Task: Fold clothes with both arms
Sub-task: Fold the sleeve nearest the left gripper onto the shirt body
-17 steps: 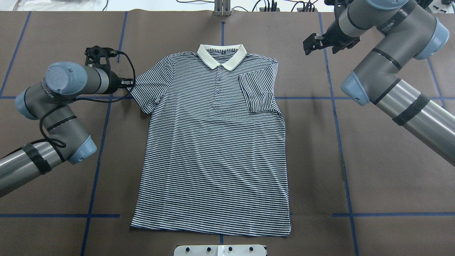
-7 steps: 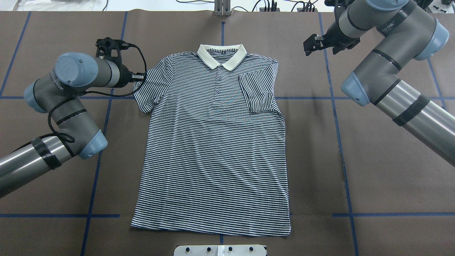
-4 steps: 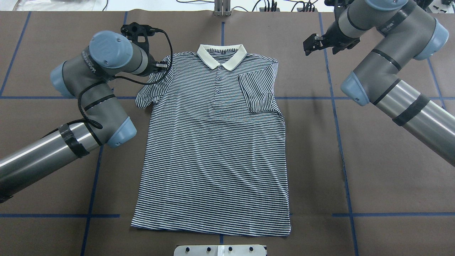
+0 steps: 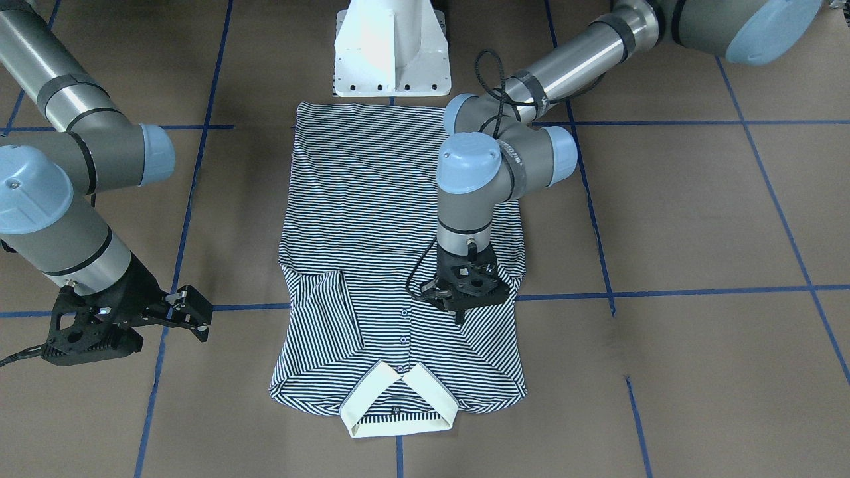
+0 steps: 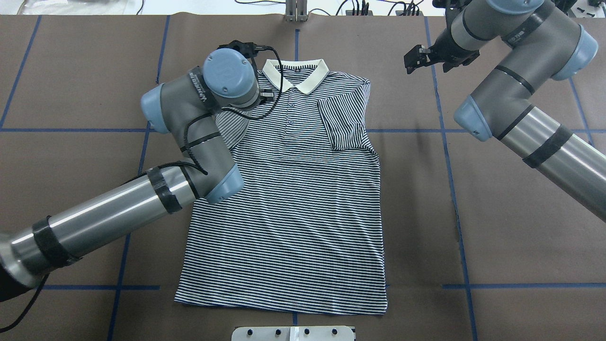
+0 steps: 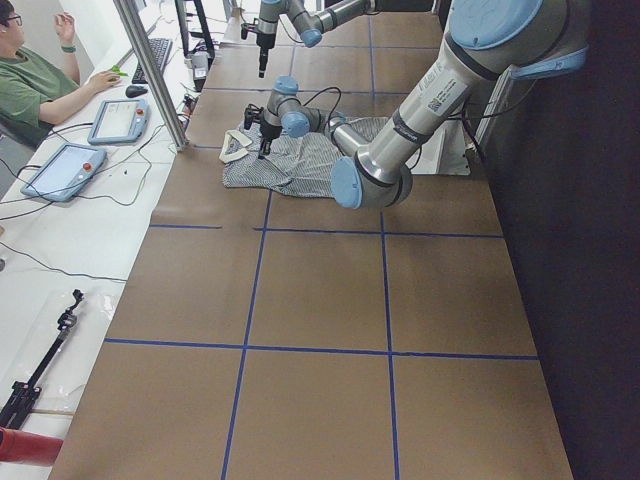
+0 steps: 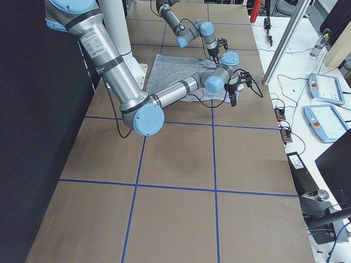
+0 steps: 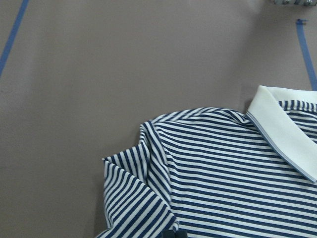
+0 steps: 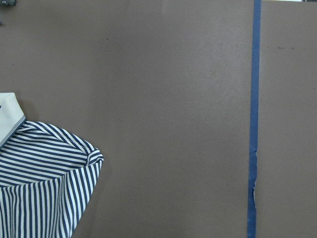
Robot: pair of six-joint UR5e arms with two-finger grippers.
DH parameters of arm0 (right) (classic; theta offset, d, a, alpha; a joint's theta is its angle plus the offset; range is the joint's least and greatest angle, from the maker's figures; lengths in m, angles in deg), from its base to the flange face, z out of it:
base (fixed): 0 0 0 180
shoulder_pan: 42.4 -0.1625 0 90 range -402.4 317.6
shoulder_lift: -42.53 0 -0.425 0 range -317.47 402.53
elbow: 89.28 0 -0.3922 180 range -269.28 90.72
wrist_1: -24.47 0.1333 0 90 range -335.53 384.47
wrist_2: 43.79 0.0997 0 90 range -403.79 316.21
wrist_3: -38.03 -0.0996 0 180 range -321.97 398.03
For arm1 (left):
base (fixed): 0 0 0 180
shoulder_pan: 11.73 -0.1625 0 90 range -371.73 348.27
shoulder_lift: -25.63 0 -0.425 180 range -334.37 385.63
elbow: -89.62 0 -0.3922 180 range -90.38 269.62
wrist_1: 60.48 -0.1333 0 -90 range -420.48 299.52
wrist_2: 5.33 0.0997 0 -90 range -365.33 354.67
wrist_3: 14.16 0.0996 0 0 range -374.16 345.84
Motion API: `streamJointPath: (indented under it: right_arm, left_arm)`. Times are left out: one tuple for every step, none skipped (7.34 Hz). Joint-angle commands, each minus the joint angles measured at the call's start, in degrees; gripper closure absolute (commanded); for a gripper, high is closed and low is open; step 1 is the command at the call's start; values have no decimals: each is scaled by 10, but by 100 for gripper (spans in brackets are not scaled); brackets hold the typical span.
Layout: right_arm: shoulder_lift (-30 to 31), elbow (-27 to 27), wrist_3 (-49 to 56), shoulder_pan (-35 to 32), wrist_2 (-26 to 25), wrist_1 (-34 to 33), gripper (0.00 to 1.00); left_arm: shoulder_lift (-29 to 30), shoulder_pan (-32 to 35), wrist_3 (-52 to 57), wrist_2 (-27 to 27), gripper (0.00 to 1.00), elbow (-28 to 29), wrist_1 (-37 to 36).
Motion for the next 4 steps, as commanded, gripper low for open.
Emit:
streamJointPath:
  right_arm:
    - [-1,-1,0,0,0,0,0]
    - [-1,-2,-4,0,0,0,0]
    - [3,-17,-30,1,-1,-1,0]
    - [16,-45,-79,13,-2,-1,0]
  left_arm:
    - [13,-5,6,-1,40,16,4]
    - [10,-5,54,-4,0,-4,8]
    - [-17,-5,73,-8,0,-58,9]
    - [-54,-4,92,-36,0,-117,6]
